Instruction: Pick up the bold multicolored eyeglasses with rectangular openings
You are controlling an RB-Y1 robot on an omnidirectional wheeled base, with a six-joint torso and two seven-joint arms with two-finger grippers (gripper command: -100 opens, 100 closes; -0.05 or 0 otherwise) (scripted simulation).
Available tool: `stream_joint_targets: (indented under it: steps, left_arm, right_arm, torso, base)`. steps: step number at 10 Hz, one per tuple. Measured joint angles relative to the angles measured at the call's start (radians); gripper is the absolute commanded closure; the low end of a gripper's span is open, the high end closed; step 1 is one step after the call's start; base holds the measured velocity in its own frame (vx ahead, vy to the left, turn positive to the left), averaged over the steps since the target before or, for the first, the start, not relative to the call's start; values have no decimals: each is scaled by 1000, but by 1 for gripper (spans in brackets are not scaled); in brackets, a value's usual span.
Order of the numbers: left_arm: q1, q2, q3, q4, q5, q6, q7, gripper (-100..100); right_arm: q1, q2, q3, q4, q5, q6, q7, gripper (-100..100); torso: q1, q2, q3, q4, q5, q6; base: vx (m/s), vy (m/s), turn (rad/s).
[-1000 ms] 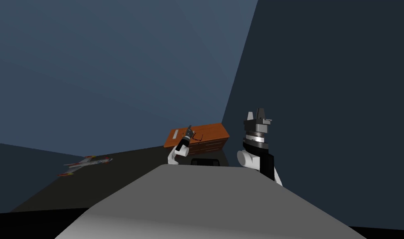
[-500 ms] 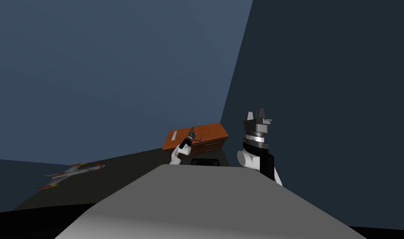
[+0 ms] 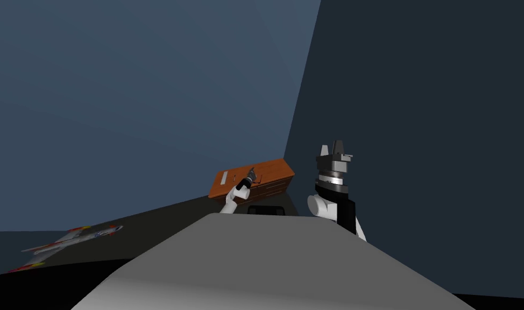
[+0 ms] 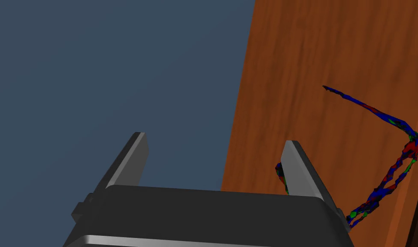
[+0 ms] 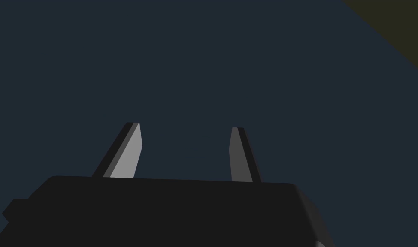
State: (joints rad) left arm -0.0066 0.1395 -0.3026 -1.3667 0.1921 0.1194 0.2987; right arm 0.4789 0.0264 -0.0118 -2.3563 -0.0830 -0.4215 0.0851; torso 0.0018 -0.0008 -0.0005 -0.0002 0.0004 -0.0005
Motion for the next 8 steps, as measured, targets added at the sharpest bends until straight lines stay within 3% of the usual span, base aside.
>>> stream_joint_targets:
  steps: [8]
  left_arm:
    - [-102,0,-51,200,54,88,30,-100]
  right_arm:
    - [0,0,0,0,0,0,0,0]
  torso:
    - [0,0,0,0,0,0]
  base:
    - [-2,33,-86]
